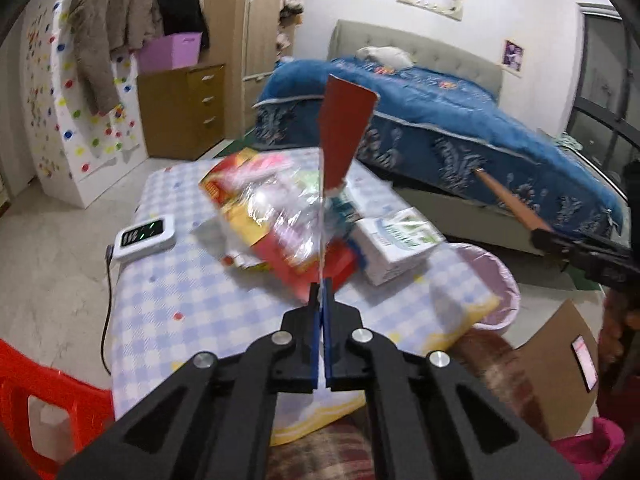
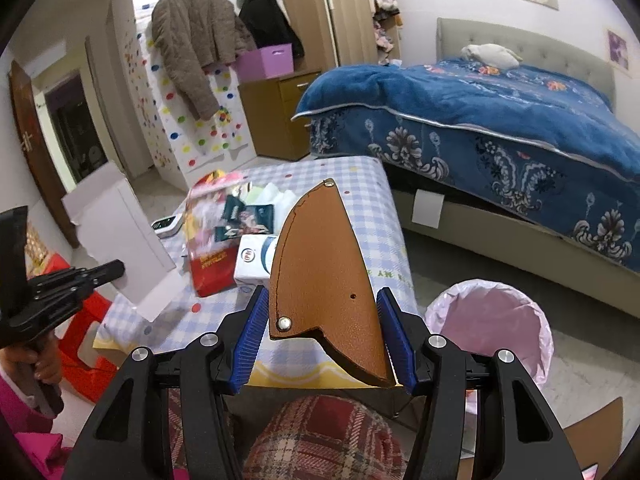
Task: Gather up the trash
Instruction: 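Grasp the torn red box flap with the left gripper, then drop the sheath with the right gripper while the left drops the red flap into the wastebasket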
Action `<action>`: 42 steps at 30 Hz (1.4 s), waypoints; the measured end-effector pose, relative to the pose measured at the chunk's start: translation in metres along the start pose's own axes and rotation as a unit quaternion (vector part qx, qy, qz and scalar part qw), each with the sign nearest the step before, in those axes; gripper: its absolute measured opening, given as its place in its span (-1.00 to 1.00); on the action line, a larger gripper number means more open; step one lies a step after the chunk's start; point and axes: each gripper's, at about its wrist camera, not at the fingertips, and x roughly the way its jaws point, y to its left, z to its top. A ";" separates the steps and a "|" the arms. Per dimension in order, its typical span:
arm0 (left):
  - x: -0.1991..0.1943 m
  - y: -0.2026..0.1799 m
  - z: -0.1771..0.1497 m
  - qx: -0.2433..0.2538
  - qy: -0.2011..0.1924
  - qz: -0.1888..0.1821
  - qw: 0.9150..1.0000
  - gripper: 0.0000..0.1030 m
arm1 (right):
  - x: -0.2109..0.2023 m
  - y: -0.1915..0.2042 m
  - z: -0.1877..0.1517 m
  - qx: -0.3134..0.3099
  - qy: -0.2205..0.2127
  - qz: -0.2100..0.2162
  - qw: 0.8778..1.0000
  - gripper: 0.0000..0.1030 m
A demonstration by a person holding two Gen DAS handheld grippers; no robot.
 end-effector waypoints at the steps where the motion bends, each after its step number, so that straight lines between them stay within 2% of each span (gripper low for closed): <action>1: -0.001 -0.005 0.001 0.007 -0.003 0.002 1.000 -1.00 | -0.001 -0.002 -0.001 0.003 -0.001 -0.001 1.000 0.07; 5: -0.003 -0.028 0.008 0.038 -0.017 0.011 0.999 -1.00 | -0.007 -0.016 -0.006 0.016 -0.006 -0.010 1.000 0.07; 15: 0.009 -0.072 0.019 0.056 -0.016 -0.022 0.998 -1.00 | -0.013 -0.070 -0.025 0.075 -0.009 -0.039 0.996 0.07; 23: 0.044 -0.128 0.013 0.089 0.004 -0.078 0.993 -1.00 | -0.018 -0.103 -0.040 0.111 -0.007 -0.064 0.992 0.07; 32: 0.082 -0.171 0.027 0.107 0.019 -0.120 0.987 -1.00 | -0.022 -0.124 -0.047 0.119 -0.004 -0.105 0.987 0.07; 36: 0.108 -0.200 0.030 0.126 0.038 -0.140 0.981 -1.00 | -0.015 -0.138 -0.055 0.123 0.009 -0.134 0.983 0.07; 42: 0.147 -0.242 0.035 0.159 0.051 -0.158 0.973 -1.00 | -0.003 -0.171 -0.061 0.151 0.025 -0.154 0.976 0.07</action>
